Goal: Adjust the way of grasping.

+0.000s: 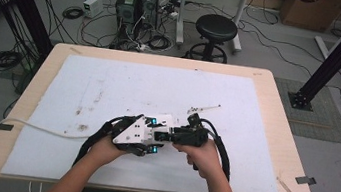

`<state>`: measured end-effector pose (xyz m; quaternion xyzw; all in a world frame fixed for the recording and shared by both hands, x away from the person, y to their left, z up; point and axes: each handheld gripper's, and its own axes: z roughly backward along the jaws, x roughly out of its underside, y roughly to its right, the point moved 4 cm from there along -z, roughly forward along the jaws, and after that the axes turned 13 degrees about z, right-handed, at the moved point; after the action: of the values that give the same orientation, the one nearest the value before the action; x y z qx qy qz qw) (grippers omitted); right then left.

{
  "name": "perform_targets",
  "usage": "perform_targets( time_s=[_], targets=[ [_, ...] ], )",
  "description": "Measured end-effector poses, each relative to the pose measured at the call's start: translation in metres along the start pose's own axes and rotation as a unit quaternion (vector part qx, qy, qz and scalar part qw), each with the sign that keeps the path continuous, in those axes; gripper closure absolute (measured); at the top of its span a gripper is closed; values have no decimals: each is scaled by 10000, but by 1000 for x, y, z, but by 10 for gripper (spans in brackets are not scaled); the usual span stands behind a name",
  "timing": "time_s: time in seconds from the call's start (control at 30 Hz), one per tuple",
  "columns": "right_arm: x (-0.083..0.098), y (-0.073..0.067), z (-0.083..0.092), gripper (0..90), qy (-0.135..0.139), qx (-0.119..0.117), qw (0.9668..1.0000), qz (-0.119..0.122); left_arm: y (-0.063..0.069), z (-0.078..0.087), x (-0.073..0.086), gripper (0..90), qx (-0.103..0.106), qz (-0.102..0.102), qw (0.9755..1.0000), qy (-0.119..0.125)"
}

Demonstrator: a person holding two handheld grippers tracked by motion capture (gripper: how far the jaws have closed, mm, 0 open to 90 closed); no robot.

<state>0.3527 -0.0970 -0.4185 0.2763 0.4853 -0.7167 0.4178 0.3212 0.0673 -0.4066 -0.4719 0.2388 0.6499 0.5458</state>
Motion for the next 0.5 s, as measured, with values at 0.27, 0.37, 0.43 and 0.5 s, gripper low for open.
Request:
perform_targets(
  time_s=[0.27, 0.37, 0.43, 0.5],
  targets=[
    [0, -1, 3, 605, 13, 26, 9999, -113, 2, -3, 0, 415, -98, -215, 9997, -41],
    [-1, -1, 6, 626, 38, 124, 9999, -54, 0, -2, -1, 342, -110, -64, 9999, 18],
    [-2, 0, 11, 632, 90, 204, 9998, -11, -2, 1, -1, 292, -161, 31, 9998, 93],
    [-2, 0, 13, 632, 88, 231, 9997, -12, -2, 3, -2, 275, -167, 88, 9998, 98]
  ],
)
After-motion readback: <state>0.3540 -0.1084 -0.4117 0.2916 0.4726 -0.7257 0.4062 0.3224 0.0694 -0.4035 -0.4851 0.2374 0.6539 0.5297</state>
